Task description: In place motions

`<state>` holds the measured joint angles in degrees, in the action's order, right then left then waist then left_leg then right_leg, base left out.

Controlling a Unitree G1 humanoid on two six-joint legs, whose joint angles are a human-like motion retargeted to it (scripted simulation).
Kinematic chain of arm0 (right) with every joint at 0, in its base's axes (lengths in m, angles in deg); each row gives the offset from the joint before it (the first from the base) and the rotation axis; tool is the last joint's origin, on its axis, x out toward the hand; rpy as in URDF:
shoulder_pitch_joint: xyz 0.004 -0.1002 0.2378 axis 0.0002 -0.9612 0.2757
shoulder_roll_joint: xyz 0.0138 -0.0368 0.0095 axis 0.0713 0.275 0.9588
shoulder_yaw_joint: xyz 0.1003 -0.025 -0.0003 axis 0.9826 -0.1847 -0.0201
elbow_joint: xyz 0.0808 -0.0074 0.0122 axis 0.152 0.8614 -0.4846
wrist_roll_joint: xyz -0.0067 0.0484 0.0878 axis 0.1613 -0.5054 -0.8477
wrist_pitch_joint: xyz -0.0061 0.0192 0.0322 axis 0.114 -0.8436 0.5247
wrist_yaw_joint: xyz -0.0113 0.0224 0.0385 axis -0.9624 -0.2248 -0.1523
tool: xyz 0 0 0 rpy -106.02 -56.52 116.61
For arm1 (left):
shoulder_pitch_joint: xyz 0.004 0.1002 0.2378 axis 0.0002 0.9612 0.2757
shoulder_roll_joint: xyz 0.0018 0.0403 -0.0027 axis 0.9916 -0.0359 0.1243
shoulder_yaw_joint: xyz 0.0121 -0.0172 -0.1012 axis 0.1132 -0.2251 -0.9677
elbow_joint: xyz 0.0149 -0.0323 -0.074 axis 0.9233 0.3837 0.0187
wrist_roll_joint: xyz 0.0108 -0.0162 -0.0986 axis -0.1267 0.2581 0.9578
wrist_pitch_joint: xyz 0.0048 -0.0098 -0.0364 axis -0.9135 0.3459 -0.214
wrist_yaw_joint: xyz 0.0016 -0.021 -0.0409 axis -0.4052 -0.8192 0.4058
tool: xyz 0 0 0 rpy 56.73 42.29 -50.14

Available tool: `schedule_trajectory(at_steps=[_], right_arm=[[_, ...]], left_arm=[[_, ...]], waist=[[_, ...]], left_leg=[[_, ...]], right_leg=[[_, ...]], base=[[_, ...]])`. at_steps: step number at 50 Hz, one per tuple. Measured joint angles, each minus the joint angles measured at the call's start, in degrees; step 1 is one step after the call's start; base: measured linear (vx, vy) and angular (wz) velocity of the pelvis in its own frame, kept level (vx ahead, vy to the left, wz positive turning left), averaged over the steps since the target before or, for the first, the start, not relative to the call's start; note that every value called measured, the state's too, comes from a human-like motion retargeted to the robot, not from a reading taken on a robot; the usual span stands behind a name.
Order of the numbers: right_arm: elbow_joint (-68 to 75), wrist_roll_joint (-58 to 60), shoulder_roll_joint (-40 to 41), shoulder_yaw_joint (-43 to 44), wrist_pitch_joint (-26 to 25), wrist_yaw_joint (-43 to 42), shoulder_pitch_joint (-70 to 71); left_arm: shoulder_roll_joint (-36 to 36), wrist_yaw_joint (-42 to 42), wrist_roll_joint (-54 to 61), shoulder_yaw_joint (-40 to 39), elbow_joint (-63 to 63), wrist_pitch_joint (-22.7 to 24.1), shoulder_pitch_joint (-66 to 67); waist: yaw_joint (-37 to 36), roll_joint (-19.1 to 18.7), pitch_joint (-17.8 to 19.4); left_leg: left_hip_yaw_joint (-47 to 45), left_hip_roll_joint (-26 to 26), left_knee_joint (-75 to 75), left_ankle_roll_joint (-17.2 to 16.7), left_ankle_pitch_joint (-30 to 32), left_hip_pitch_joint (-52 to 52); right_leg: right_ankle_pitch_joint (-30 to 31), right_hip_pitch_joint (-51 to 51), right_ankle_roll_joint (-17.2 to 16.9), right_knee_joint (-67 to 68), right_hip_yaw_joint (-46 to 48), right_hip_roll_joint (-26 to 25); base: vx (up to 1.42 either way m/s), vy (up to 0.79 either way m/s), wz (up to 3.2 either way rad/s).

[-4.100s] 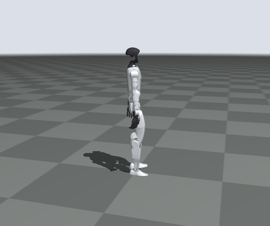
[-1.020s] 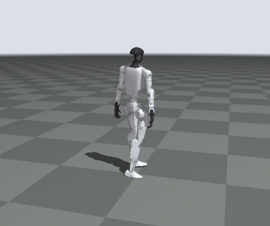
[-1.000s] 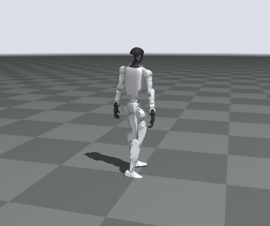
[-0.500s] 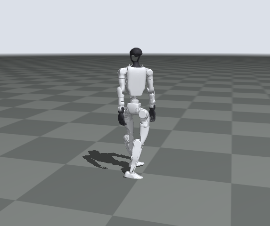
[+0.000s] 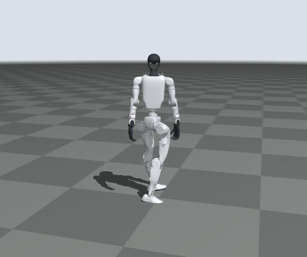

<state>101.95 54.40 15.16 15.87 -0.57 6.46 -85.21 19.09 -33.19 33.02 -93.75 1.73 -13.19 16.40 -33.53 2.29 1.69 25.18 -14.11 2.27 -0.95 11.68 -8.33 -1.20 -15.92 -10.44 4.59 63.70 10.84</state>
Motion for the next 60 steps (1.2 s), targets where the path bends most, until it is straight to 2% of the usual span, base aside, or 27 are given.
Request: schedule_trajectory(at_steps=[7,17,25,33,41,52,60], right_arm=[[-0.4,0.0,-0.2,-1.5,0.5,0.4,1.4],[3.1,-0.4,-3.0,-1.6,-1.0,-1.7,0.9],[9.2,-3.0,-4.8,-0.4,-3.9,-5.1,1.0],[9.7,-2.9,-3.3,-0.2,-4.8,-4.8,-0.9],[7.8,-1.9,-1.1,-2.3,-5.0,-4.0,-0.9],[4.3,-0.4,0.0,-3.6,-4.7,-2.3,-0.3],[3.6,-1.2,-0.3,-3.6,-4.2,-1.2,0.8]], left_arm=[[0.4,-1.5,-0.8,0.1,-1.3,0.1,-0.8],[-0.3,-3.4,-0.8,0.7,-3.7,0.3,-1.8],[-0.6,-5.2,-2.3,1.9,-5.4,0.3,-2.8],[-2.1,-5.9,-2.0,2.3,-6.8,0.6,-3.0],[-3.4,-6.4,-2.0,3.2,-6.6,1.1,-3.1],[-3.7,-5.3,-3.4,4.1,-4.1,1.2,-1.5],[-2.8,-4.3,-2.9,3.7,-2.4,0.7,-1.1]], waist=[[8.7,-0.9,0.4],[22.1,-3.9,-1.2],[29.2,-5.5,-0.6],[31.7,-6.2,-1.5],[33.6,-6.5,-0.6],[35.7,-6.6,-1.6],[33.2,-6.4,-2.1]], left_leg=[[-7.1,3.2,-1.1,2.8,-3.7,1.9],[-18.2,8.5,-1.5,4.3,-7.4,4.1],[-26.7,10.4,-1.4,5.0,-9.8,6.7],[-34.6,12.5,-1.4,4.4,-11.8,7.4],[-38.2,14.1,-2.1,3.8,-13.0,7.1],[-35.2,13.3,-1.2,3.6,-12.7,7.4],[-33.5,12.8,-1.7,3.6,-11.9,6.5]], right_leg=[[1.2,2.9,2.0,0.2,-9.9,0.0],[3.9,7.5,4.1,-0.8,-22.5,-2.6],[6.7,10.1,5.8,-2.9,-32.3,-4.7],[8.9,14.5,7.1,-3.1,-40.3,-6.4],[10.5,17.0,7.7,-3.0,-44.0,-7.7],[10.2,16.9,7.9,-3.3,-40.7,-7.1],[9.5,15.6,7.7,-3.3,-39.0,-6.5]], base=[[0.14,-0.16,-1.59],[0.03,-0.16,-1.35],[-0.08,-0.10,-1.16],[-0.05,-0.07,-0.91],[-0.07,-0.05,-0.43],[0.00,0.02,0.21],[0.01,0.01,0.15]])
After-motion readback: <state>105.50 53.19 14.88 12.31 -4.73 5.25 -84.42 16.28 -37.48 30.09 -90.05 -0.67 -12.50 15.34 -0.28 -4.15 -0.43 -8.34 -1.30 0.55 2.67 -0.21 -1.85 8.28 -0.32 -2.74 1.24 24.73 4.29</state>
